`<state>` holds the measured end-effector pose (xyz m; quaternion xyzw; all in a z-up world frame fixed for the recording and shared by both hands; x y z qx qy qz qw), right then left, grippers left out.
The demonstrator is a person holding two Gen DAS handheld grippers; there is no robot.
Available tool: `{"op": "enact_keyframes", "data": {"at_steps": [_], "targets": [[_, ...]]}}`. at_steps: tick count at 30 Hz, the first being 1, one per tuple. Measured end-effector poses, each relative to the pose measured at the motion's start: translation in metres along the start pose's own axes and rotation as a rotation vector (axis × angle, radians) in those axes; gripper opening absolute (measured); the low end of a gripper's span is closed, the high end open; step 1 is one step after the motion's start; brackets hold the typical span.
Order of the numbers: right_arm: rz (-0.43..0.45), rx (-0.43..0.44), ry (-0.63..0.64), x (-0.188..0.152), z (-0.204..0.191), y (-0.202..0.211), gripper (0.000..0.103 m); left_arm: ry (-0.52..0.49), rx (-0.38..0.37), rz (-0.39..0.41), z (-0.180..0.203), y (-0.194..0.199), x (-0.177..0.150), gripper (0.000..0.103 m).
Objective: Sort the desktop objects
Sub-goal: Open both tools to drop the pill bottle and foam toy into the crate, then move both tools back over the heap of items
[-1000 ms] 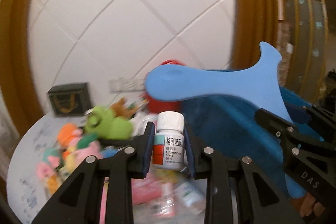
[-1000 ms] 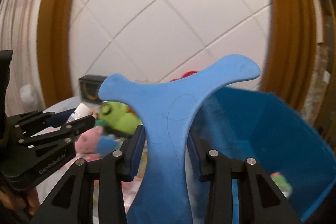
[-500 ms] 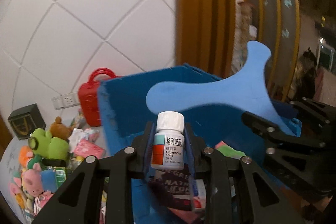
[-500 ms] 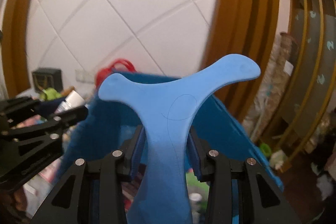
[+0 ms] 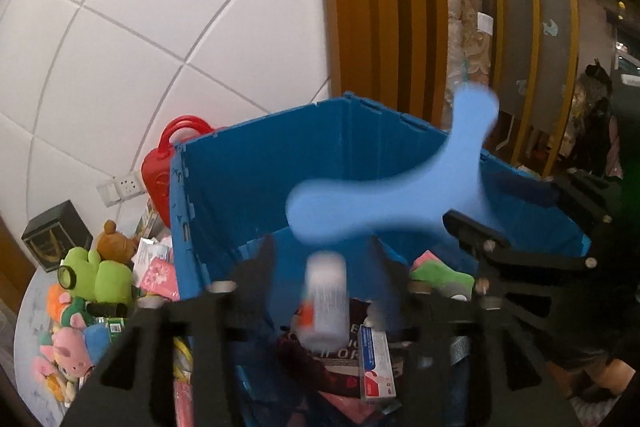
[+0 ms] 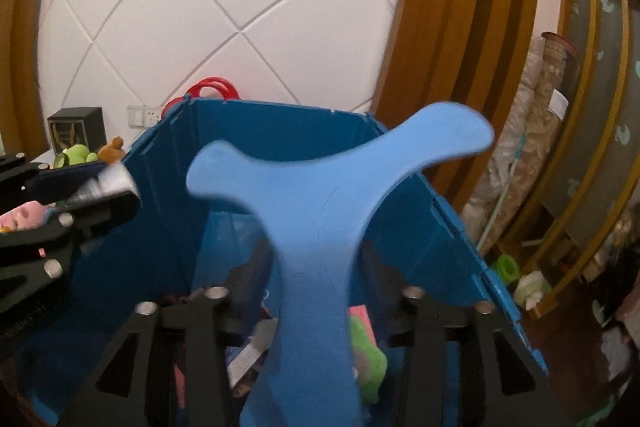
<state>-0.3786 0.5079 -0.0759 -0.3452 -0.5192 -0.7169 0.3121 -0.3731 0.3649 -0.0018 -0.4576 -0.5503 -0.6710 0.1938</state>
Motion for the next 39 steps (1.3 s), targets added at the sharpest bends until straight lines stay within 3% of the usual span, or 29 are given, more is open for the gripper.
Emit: {"op": "enact_keyframes", "data": {"at_steps": [1, 5, 12, 26, 32, 39], "targets": [[0.002, 0.001, 0.0, 0.0, 0.001, 0.0, 0.074, 0.006, 0.007, 0.004, 0.0, 0.001, 0.0, 0.07], [0.003, -0.008, -0.001, -0.001, 0.007, 0.002, 0.088, 0.018, 0.01, 0.011, -0.003, 0.005, -0.001, 0.078], [0.018, -0.023, 0.007, -0.005, 0.008, 0.019, 0.102, 0.025, 0.01, 0.025, -0.007, 0.016, -0.004, 0.079], [0.072, 0.043, -0.014, -0.001, -0.028, 0.057, 0.103, 0.118, 0.051, 0.103, -0.066, 0.067, -0.022, 0.079], [0.129, 0.097, 0.018, 0.016, -0.079, 0.078, 0.103, 0.153, 0.097, 0.119, -0.115, 0.094, -0.044, 0.079], [0.166, 0.199, 0.058, 0.025, -0.166, 0.098, 0.103, 0.202, 0.192, 0.107, -0.195, 0.128, -0.088, 0.079]]}}
Point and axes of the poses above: each gripper's, at about its wrist camera, not at the fingertips, and y roughly against the way its jaws point, z to its right, x to its top, the point moved 9 cm from there along -y, roughly the way its jaws point, and after that the axes turned 3 degrees about -x, right-handed, at the moved point
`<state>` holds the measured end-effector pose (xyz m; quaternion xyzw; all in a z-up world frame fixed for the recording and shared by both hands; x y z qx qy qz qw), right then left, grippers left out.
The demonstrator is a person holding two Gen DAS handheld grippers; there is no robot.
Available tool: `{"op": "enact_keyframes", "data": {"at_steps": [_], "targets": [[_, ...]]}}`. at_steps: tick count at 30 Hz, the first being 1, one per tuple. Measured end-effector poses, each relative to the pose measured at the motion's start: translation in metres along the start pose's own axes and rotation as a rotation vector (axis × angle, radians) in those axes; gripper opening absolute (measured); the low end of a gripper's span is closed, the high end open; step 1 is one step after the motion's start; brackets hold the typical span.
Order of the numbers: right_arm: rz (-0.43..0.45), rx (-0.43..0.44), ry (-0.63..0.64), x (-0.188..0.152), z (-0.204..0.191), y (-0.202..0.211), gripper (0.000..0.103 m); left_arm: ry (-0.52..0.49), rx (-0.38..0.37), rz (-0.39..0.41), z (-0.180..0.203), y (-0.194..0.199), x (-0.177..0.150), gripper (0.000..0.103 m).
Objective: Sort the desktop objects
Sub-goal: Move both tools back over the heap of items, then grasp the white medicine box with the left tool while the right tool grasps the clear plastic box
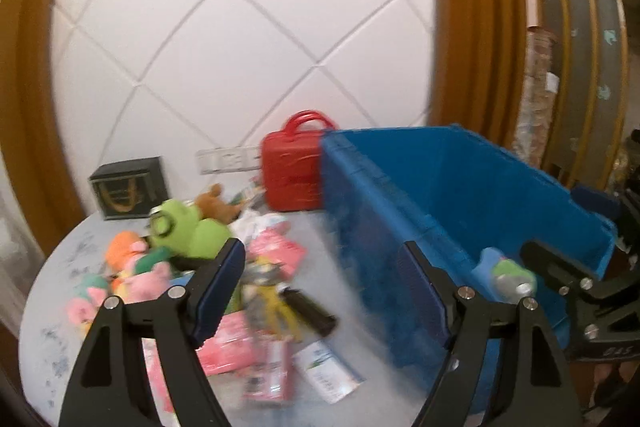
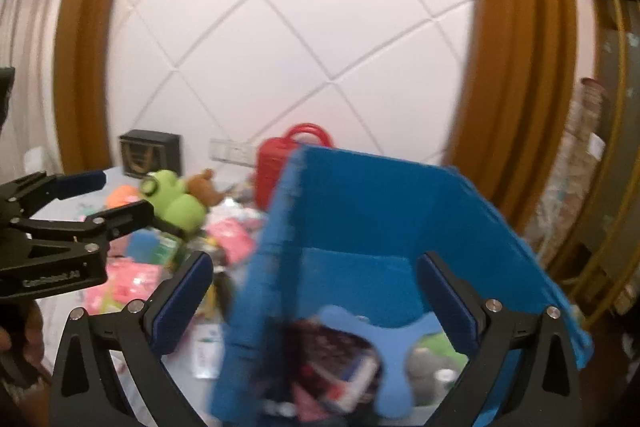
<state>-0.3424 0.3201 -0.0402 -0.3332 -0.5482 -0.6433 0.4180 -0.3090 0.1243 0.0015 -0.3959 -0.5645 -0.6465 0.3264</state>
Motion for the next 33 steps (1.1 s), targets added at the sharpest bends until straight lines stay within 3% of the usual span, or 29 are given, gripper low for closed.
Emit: {"op": "enact_keyframes", "data": {"at_steps": [8, 15, 22, 27, 30, 33], "targets": [[-0.025, 0.148, 0.027, -0.013, -0.098, -0.021, 0.103, 0.07, 0.118, -0.095, -0.106, 0.008, -0.061, 0.079], [-0.171, 0.248, 0.067, -0.074, -0.161, -0.066, 0.103, 0.119, 0.161, -0.256, -0.158, -0.016, -0.143, 0.079], [-0.389, 0.291, 0.09, -0.171, -0.186, -0.119, 0.103, 0.215, 0.155, -0.459, -0.164, -0.052, -0.243, 0.079], [-0.513, 0.346, 0.157, -0.233, -0.202, -0.141, 0.102, 0.299, 0.198, -0.558, -0.164, -0.056, -0.308, 0.079], [-0.543, 0.402, 0.2, -0.255, -0.216, -0.149, 0.095, 0.344, 0.219, -0.598, -0.161, -0.056, -0.339, 0.079], [-0.546, 0.445, 0.248, -0.268, -0.232, -0.156, 0.076, 0.383, 0.246, -0.609, -0.16, -0.055, -0.362, 0.073]]}}
Point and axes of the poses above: each gripper's, at about its wrist camera, not at the fingertips, and y roughly against the way its jaws point, z to its right, x to its top, the point moved 9 cm from there along -y, roughly the way its jaws point, and after that the axes turned 3 degrees about -x, right-handed, at the moved point
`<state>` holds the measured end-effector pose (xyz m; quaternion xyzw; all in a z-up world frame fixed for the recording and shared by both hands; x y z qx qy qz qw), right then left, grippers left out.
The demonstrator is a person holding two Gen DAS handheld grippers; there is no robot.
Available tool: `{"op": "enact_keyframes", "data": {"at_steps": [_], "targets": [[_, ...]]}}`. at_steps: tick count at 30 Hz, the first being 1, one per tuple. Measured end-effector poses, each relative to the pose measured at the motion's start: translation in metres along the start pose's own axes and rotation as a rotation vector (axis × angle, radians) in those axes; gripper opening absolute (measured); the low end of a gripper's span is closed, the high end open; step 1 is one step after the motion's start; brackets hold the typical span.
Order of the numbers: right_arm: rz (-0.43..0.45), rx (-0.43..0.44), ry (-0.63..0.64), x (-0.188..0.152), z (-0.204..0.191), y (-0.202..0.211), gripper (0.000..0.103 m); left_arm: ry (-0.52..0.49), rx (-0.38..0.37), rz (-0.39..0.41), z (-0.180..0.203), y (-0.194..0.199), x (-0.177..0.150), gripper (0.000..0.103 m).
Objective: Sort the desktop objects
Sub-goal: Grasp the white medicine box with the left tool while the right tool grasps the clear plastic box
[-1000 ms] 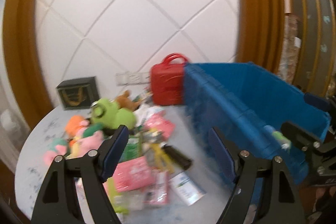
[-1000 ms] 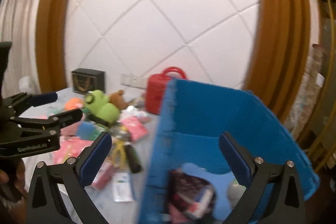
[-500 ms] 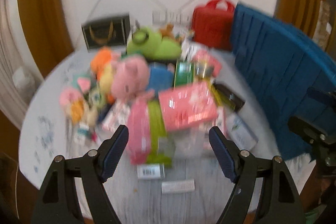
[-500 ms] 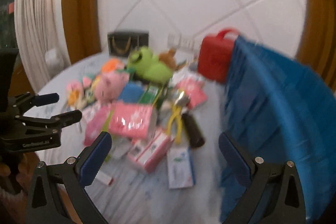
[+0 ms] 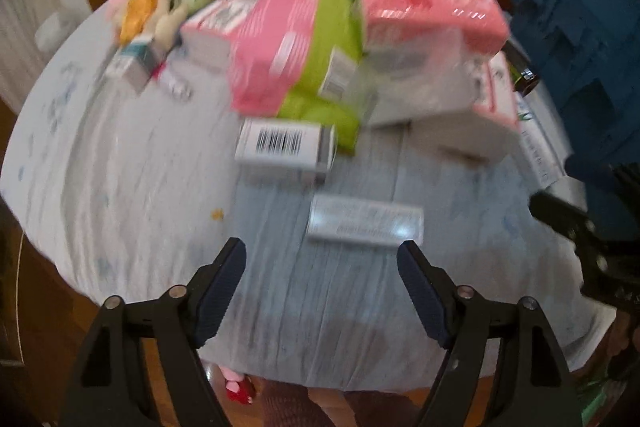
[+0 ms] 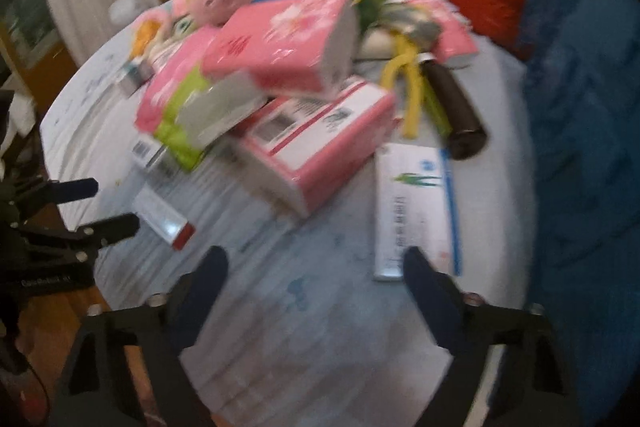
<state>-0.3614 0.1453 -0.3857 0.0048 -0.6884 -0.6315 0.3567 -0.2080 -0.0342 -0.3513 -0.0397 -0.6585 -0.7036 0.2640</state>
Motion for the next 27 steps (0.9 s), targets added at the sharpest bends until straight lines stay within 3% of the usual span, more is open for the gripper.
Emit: {"op": "enact_keyframes", "data": {"at_steps": [3, 14, 16, 19, 23, 27], "targets": [[0.001, 0.018, 0.035, 0.003, -0.007, -0.013, 0.071, 0.032, 0.014, -0.016, -0.003, -0.012, -0.008, 0.066], [0.029, 0.078, 0.137, 0.021, -0.051, -0.06, 0.072, 0.112, 0.178, 0.062, -0.041, -0.023, 0.019, 0.066], [0.016, 0.134, 0.145, 0.014, -0.06, -0.064, 0.073, 0.144, 0.163, 0.064, -0.041, -0.017, 0.017, 0.066], [0.032, 0.151, 0.123, 0.011, -0.053, -0.056, 0.071, 0.139, 0.127, 0.095, -0.031, 0.002, 0.013, 0.066], [0.08, 0.076, 0.074, 0.011, -0.016, -0.032, 0.073, 0.031, 0.073, 0.115, 0.002, 0.013, 0.025, 0.066], [0.085, 0.001, 0.037, 0.004, 0.014, -0.021, 0.077, 0.089, 0.009, 0.045, 0.015, -0.001, 0.026, 0.066]]}}
Point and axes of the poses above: each gripper's, at about its wrist camera, not at the fingertips, and y roughly against the way its jaws point, z to its right, x to its top, the point moved 9 cm from there along -y, roughly the way its jaws point, and after that the axes turned 3 degrees about -x, right-handed, at the moved point
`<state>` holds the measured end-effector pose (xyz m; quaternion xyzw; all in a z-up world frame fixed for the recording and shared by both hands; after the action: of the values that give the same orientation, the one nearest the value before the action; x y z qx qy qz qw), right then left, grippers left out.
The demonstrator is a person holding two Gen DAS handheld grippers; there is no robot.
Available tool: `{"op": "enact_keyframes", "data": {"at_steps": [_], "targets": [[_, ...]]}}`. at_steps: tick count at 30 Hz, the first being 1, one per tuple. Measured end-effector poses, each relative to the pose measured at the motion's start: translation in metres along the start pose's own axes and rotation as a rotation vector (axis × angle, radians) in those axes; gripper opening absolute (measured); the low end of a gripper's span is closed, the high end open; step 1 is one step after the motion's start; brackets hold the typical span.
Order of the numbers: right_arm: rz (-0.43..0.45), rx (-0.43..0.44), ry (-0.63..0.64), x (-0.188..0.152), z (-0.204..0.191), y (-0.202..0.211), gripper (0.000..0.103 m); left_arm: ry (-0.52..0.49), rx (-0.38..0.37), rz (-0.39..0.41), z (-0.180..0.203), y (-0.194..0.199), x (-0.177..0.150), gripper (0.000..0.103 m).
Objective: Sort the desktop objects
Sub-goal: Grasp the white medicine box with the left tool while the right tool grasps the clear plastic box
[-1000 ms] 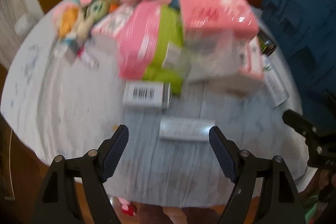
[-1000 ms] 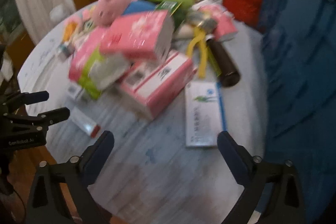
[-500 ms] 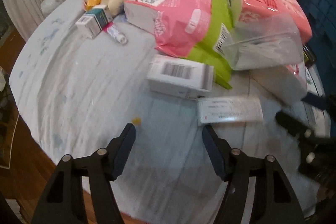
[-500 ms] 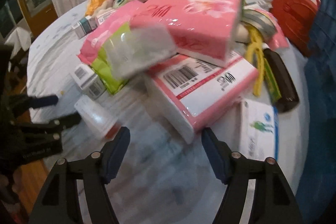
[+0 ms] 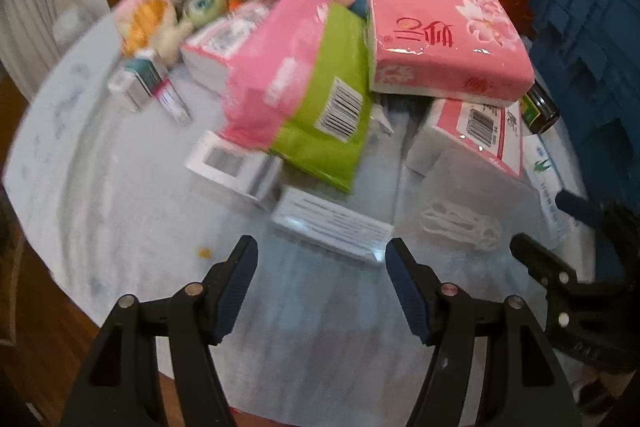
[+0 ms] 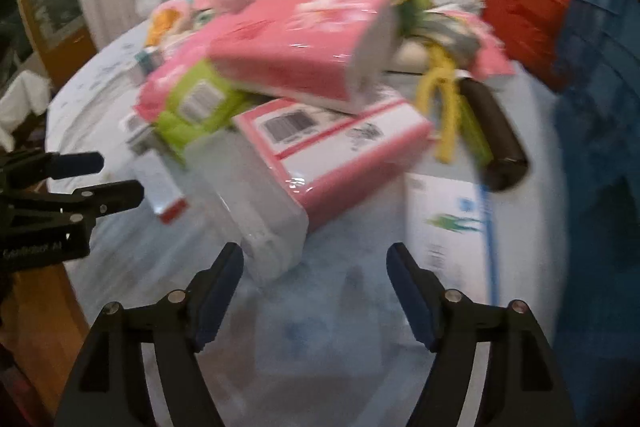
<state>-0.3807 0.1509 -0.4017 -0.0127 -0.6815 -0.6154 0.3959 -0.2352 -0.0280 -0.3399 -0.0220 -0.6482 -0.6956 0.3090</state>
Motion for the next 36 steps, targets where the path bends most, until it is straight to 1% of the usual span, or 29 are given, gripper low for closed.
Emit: {"op": "enact_keyframes", "data": {"at_steps": [2, 3, 4, 5, 7, 8, 9, 11, 13, 15, 17, 18, 19, 21, 22, 23, 25, 28, 31, 32, 33, 34, 35, 36], "targets": [[0.001, -0.009, -0.011, -0.004, 0.006, 0.004, 0.079, 0.035, -0.029, -0.017, 0.006, -0.008, 0.001, 0.066], [0.006, -0.007, -0.021, -0.006, 0.008, 0.007, 0.079, 0.034, -0.026, -0.019, 0.009, -0.01, -0.001, 0.066], [0.007, 0.0, -0.028, -0.01, 0.008, 0.012, 0.08, 0.029, 0.005, -0.024, 0.011, -0.017, 0.0, 0.066], [0.005, 0.0, -0.033, -0.011, 0.011, 0.014, 0.084, 0.033, 0.031, -0.028, 0.013, -0.02, 0.0, 0.066], [0.005, 0.0, -0.038, -0.009, 0.013, 0.014, 0.085, 0.055, 0.043, -0.042, 0.011, -0.031, 0.001, 0.066], [0.005, 0.005, -0.039, -0.009, 0.014, 0.015, 0.085, 0.044, 0.065, -0.018, 0.011, -0.03, 0.004, 0.066], [0.002, 0.021, -0.035, -0.007, 0.01, 0.014, 0.085, 0.041, 0.06, -0.025, 0.011, -0.03, 0.003, 0.065], [0.001, 0.056, -0.017, -0.005, 0.0, 0.012, 0.085, 0.018, 0.046, -0.014, 0.008, -0.022, -0.004, 0.056], [0.015, 0.082, 0.022, -0.001, -0.015, 0.011, 0.085, -0.017, 0.052, -0.013, 0.002, -0.016, -0.012, 0.044], [0.035, 0.098, 0.05, 0.005, -0.028, 0.006, 0.085, -0.05, 0.073, -0.019, -0.009, -0.007, -0.023, 0.042], [0.052, 0.106, 0.058, 0.011, -0.036, 0.002, 0.085, -0.041, 0.065, -0.016, -0.021, 0.0, -0.029, 0.04], [0.057, 0.115, 0.056, 0.014, -0.04, -0.002, 0.085, -0.038, 0.06, -0.013, -0.024, 0.002, -0.03, 0.036], [0.057, 0.134, 0.053, 0.017, -0.044, -0.004, 0.085, -0.036, 0.055, -0.01, -0.027, 0.005, -0.033, 0.036], [0.018, 0.178, 0.057, 0.015, -0.057, -0.012, 0.084, -0.037, 0.045, -0.002, -0.027, 0.007, -0.034, 0.036], [0.002, 0.193, 0.066, 0.012, -0.063, -0.014, 0.079, -0.035, 0.044, 0.003, -0.027, 0.008, -0.035, 0.036], [-0.008, 0.21, 0.072, 0.01, -0.068, -0.015, 0.07, -0.033, 0.041, 0.007, -0.025, 0.009, -0.035, 0.036], [-0.03, 0.23, 0.078, 0.005, -0.076, -0.017, 0.062, -0.023, 0.036, 0.014, -0.025, 0.008, -0.033, 0.036], [-0.026, 0.214, 0.069, 0.007, -0.078, -0.019, 0.062, -0.004, 0.027, 0.014, -0.017, 0.002, -0.025, 0.036], [-0.021, 0.201, 0.049, 0.011, -0.075, -0.022, 0.062, -0.014, 0.049, 0.019, -0.011, -0.001, -0.024, 0.036], [-0.024, 0.198, 0.041, 0.011, -0.074, -0.024, 0.06, -0.017, 0.063, 0.017, -0.01, -0.001, -0.025, 0.036], [-0.035, 0.202, 0.032, 0.01, -0.074, -0.027, 0.055, -0.016, 0.067, 0.017, -0.009, -0.001, -0.026, 0.035], [-0.048, 0.205, 0.024, 0.009, -0.074, -0.03, 0.04, -0.011, 0.064, 0.02, -0.008, 0.0, -0.028, 0.031], [-0.057, 0.203, 0.022, 0.007, -0.074, -0.032, 0.035, -0.009, 0.058, 0.023, -0.006, 0.002, -0.03, 0.028], [-0.063, 0.193, 0.027, 0.006, -0.075, -0.034, 0.035, -0.01, 0.048, 0.021, -0.004, 0.004, -0.032, 0.026]]}}
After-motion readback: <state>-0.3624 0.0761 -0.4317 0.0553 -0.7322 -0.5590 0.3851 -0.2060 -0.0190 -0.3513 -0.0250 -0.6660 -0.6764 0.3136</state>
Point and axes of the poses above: each gripper's, at about its wrist camera, not at the fingertips, and y roughly against the way its jaws point, z to its right, x to its top, the point moved 9 cm from there along -y, roughly the way its jaws point, and after that the axes turned 3 degrees about -x, right-handed, at the moved point
